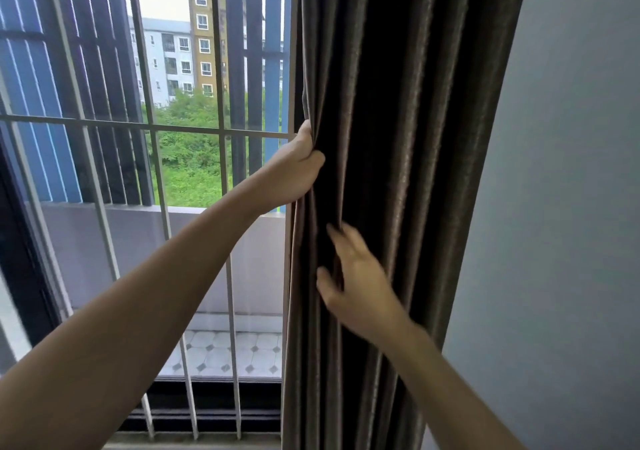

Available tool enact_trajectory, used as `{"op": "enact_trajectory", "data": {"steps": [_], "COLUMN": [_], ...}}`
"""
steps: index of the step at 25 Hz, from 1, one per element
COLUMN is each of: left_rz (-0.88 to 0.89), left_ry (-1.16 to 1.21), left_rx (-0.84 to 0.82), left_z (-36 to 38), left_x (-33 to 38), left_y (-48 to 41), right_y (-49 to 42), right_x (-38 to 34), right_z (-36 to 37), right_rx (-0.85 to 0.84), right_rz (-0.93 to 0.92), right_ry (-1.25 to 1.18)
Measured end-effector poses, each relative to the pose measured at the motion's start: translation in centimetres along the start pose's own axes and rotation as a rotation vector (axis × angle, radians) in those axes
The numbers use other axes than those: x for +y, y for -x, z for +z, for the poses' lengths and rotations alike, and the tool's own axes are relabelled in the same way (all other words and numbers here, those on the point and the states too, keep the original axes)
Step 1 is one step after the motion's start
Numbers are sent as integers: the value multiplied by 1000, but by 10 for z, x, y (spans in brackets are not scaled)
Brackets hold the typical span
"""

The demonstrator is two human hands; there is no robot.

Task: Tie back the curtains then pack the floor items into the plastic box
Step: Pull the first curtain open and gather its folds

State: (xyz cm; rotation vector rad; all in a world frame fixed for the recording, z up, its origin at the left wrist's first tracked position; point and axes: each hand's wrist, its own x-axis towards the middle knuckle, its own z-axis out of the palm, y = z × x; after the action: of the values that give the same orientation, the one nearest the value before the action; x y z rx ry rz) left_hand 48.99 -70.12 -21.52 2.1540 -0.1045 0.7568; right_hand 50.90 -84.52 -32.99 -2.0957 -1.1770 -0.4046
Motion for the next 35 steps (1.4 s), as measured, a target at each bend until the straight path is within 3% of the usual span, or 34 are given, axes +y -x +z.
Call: {"op": "enact_trajectory", "data": {"steps": [7,12,13,15,17,18,21,27,35], "left_rz": [-102,-8,14,7,-21,-26,-38,-45,-35], "left_ry": [-67,-111,-171,-220,-181,-142,-61,-41,-30], "left_rx": [-39,12,47,90,81,74,56,41,20], "left_z": [7,14,15,17,16,16,16,17,25], "left_x": [6,15,14,13,13,13,15,14,16], "left_y": [-2,6,7,8,9,11,15,13,12], "right_y": [21,23,22,17,8,1,-14,27,40], "right_x": [7,1,-1,-1,0,3,14,21,23], "right_z": [29,21,16,5,-11,-19,-26,19,35], "right_rx": [-110,-224,-175,132,450,484,277,-109,-200], "right_rz": [-9,-18,-37,-69,43,108,197,71,18], "right_ry": [-41,44,130,271,201,136,109,3,23]}}
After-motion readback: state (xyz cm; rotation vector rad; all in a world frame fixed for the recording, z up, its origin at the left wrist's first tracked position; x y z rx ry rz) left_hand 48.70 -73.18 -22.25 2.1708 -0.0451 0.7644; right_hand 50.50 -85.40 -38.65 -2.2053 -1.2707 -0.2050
